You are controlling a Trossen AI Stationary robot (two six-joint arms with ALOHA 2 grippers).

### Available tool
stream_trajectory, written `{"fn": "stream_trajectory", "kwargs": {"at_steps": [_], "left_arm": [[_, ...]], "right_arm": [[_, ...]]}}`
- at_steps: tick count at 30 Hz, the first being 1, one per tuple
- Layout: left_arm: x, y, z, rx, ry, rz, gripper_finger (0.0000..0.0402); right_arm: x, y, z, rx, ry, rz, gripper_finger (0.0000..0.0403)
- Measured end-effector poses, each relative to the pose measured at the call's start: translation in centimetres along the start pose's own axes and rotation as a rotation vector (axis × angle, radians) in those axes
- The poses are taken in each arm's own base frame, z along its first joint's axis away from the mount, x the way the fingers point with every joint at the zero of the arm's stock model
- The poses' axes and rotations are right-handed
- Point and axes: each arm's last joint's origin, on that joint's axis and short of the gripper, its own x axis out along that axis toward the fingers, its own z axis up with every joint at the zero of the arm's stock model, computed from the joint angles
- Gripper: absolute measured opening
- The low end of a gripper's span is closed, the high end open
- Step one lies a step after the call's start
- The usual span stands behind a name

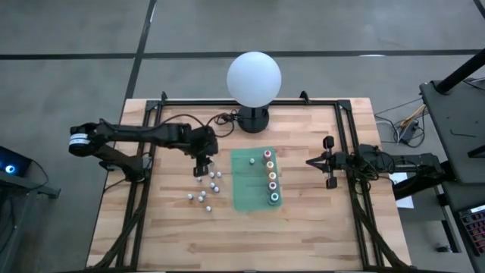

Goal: Pick & Place food coloring
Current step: Put the top small red food coloring bottle into the green bin

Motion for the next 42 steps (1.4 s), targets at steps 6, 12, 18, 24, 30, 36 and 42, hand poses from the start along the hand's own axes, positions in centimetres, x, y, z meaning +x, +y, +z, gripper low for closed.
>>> {"fn": "stream_trajectory", "kwargs": {"at_steps": [6, 12, 18, 24, 30, 36, 42], "left_arm": [[1.0, 0.4, -0.6, -0.011, -0.028, 0.014, 0.0106], [1.8, 0.8, -1.2, -0.024, -0.051, 0.025, 0.0106], [2.3, 1.4, -1.8, -0.049, -0.026, 0.037, 0.0106], [2.5, 2.1, -2.3, -0.075, -0.016, 0.05, 0.0106], [3.2, 2.6, -2.5, -0.079, 0.013, 0.057, 0.0106], [4.3, 2.7, -2.6, -0.083, 0.047, 0.038, 0.0106], [4.7, 2.7, -2.5, -0.087, 0.059, 0.008, 0.0106]], "right_arm": [[0.0, 0.0, 0.0, 0.002, 0.0, 0.0, 0.0009], [0.0, 0.0, 0.0, 0.0, 0.0, 0.0, 0.0009], [0.0, 0.0, 0.0, 0.0, 0.0, 0.0, 0.0009], [0.0, 0.0, 0.0, 0.002, 0.0, 0.0, 0.0009], [0.0, 0.0, 0.0, 0.0, 0.0, 0.0, 0.0009], [0.0, 0.0, 0.0, 0.002, 0.0, 0.0, 0.0009], [0.0, 0.0, 0.0, 0.002, 0.0, 0.0, 0.0009]]}}
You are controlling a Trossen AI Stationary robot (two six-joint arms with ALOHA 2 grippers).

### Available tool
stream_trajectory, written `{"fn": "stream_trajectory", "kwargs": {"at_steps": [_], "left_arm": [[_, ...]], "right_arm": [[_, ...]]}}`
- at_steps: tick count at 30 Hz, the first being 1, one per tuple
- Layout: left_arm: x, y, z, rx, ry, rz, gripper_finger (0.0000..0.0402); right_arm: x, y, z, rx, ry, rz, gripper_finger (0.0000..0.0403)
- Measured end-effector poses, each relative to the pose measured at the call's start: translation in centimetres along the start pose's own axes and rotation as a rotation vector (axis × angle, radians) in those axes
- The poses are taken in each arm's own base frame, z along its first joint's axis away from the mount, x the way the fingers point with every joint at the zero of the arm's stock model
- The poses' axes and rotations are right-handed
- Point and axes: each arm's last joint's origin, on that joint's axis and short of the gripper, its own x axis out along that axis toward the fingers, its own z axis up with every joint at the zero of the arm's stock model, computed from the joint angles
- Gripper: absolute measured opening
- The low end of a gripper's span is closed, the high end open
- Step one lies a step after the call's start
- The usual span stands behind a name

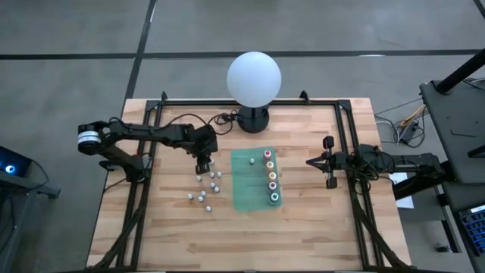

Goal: Pick & Place food coloring
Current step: Put the top small red food coloring bottle into the green bin

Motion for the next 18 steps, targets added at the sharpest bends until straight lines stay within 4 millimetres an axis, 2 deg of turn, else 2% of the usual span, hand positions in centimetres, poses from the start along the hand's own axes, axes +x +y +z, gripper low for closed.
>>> {"fn": "stream_trajectory", "kwargs": {"at_steps": [18], "left_arm": [[-0.17, -0.02, 0.35, -0.001, -0.011, -0.009, 0.0106]], "right_arm": [[0.0, 0.0, -0.02, -0.001, 0.001, 0.0, 0.0009]]}}
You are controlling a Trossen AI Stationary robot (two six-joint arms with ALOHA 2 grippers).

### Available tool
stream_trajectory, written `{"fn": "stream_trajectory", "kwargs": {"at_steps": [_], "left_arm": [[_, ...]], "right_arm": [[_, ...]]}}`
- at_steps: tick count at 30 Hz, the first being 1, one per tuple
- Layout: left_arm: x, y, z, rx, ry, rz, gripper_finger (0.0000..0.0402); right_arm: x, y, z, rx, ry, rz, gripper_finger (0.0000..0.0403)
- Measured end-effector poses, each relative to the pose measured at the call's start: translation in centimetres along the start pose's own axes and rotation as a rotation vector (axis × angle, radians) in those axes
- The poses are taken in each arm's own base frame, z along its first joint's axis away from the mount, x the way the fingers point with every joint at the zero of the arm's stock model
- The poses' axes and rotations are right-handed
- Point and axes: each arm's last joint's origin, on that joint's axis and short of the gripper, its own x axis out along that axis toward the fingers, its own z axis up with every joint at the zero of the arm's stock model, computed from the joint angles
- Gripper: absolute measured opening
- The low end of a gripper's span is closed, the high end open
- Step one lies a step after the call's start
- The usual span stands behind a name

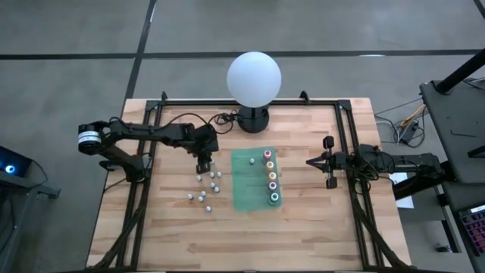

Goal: Pick & Place food coloring
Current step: Put the top small red food coloring bottle into the green bin

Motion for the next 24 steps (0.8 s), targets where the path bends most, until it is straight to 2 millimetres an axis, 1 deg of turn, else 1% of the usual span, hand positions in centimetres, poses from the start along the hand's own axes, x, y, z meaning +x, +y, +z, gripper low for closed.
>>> {"fn": "stream_trajectory", "kwargs": {"at_steps": [7, 14, 17, 24], "left_arm": [[-0.21, 0.0, 0.34, 0.001, -0.012, 0.001, 0.0111], [-0.28, -0.02, 0.17, -0.014, 0.013, -0.001, 0.0168], [-0.29, -0.04, 0.02, -0.016, 0.029, -0.003, 0.0183], [-0.29, -0.04, 0.02, -0.008, 0.028, -0.003, 0.0188]], "right_arm": [[0.0, 0.0, 0.02, 0.002, -0.001, 0.0, 0.0009], [0.0, 0.0, 0.01, 0.001, -0.001, 0.0, 0.0009], [0.0, 0.0, 0.02, 0.0, -0.001, 0.0, 0.0009], [0.0, 0.0, 0.02, 0.002, -0.001, 0.0, 0.0009]]}}
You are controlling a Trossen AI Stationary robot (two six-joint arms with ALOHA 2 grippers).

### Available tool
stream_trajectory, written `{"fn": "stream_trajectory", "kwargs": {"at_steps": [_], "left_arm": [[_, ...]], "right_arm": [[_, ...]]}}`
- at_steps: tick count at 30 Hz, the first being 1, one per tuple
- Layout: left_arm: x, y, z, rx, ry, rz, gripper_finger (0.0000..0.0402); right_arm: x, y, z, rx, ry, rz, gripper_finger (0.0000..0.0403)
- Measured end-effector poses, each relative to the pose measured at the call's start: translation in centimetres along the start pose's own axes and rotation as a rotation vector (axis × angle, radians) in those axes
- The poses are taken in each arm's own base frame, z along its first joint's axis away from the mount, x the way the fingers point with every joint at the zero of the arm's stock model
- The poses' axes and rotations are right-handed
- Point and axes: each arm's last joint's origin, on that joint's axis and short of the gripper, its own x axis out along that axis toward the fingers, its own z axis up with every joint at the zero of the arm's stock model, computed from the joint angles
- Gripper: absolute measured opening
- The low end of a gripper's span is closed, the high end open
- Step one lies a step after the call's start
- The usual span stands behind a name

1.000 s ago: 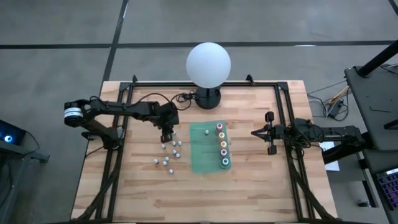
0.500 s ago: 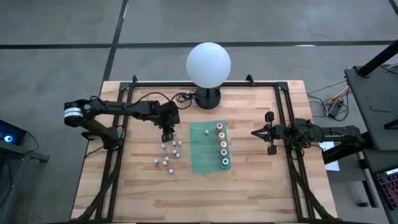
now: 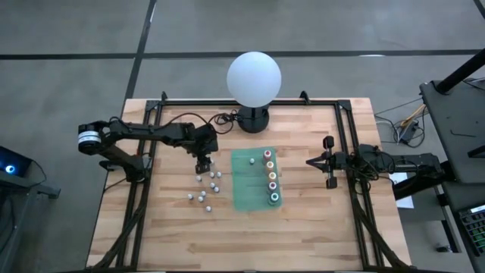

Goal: Pick & Place food coloring
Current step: Put the top small red food coloring bottle into the green bin

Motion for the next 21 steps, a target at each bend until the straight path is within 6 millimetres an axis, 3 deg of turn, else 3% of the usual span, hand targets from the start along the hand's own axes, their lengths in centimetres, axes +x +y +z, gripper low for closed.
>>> {"fn": "stream_trajectory", "kwargs": {"at_steps": [21], "left_arm": [[0.3, -0.2, 2.5, 0.082, 0.106, -0.019, 0.0188]], "right_arm": [[0.0, 0.0, 0.0, 0.0, 0.0, 0.0, 0.0009]]}}
